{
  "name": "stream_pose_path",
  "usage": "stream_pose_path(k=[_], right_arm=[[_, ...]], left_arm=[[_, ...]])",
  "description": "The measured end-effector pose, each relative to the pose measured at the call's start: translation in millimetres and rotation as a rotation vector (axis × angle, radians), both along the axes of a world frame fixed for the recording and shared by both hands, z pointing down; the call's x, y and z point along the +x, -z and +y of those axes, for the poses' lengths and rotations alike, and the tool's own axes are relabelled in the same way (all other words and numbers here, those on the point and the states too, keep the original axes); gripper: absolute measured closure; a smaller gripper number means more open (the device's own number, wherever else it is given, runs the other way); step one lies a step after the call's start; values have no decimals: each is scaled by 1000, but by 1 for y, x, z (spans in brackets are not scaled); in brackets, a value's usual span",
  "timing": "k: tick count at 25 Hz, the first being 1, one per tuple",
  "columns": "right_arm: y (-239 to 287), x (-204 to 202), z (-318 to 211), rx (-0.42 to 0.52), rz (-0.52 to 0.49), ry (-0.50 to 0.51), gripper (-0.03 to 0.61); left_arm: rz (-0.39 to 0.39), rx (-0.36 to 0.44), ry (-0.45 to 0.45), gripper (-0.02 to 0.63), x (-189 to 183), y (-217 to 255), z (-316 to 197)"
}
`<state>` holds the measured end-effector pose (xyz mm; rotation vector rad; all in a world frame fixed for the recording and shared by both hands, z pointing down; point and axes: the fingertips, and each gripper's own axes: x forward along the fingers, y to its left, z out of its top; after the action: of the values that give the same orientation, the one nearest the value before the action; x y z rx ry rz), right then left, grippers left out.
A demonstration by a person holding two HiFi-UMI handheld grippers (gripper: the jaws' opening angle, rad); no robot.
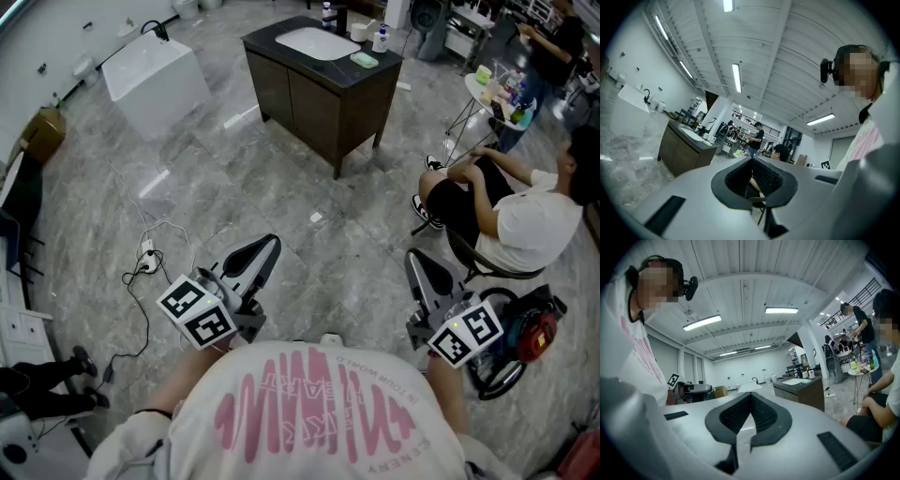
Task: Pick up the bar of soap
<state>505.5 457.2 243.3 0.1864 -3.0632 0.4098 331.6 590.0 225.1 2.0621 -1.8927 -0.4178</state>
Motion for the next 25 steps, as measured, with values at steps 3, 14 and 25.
stream_pose_path(k=[3,14,25], right_arm=[[-1,-1,-1,0,-9,3,568],[4,-7,-38,-52,-77,24,568],[-26,4,-91,-128,-58,22,568]], left_arm=[[2,2,4,603,-1,-2,1],[4,9,41,603,-18,-2,-25],[32,11,186,603,-32,-34,-32]])
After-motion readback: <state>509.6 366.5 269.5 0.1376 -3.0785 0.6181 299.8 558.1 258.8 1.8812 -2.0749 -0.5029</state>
